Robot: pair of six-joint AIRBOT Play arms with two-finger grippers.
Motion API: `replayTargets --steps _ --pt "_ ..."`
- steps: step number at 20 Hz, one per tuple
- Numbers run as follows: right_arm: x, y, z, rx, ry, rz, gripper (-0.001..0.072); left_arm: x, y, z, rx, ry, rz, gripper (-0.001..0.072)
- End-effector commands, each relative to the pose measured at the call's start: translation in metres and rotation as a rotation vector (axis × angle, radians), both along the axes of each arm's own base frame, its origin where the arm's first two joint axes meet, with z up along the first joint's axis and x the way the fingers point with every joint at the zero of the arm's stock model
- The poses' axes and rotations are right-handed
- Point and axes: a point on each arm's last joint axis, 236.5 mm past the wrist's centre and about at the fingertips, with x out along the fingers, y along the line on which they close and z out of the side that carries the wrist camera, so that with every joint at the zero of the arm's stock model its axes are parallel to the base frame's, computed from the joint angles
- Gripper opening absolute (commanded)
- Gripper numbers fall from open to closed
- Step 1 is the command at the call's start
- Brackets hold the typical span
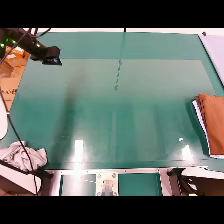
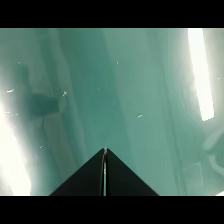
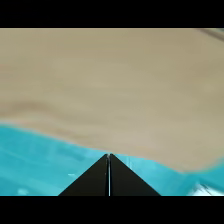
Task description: Fold the shirts.
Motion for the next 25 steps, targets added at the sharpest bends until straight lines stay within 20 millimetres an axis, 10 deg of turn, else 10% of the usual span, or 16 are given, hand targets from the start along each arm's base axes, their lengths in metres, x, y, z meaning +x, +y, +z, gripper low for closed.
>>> replayTargets --steps 1,5,11,15,25 --pt "0.075 0.05 0.013 -0.066 -0.129 0.237 0.0012 -0.016 -0.003 0.019 -0.008 -0.031 0.001 0.0026" --pt "0.105 0.151 0.007 -0.115 -0.196 0.536 0.0012 -0.074 -0.007 0.003 0.007 0.06 -0.012 0.0027" --pt "0.054 0.28 -0.054 -0.086 -0.195 0.867 0.0012 -0.191 0.009 -0.068 0.085 0.205 0.04 0.0027" --pt "0.042 0.31 -0.069 -0.062 -0.186 0.954 0.0012 -0.221 0.03 -0.087 0.171 0.233 0.067 0.0029" --pt "0.042 0.315 -0.069 -0.055 -0.188 0.968 0.0012 -0.219 0.028 -0.086 0.159 0.227 0.068 0.0029"
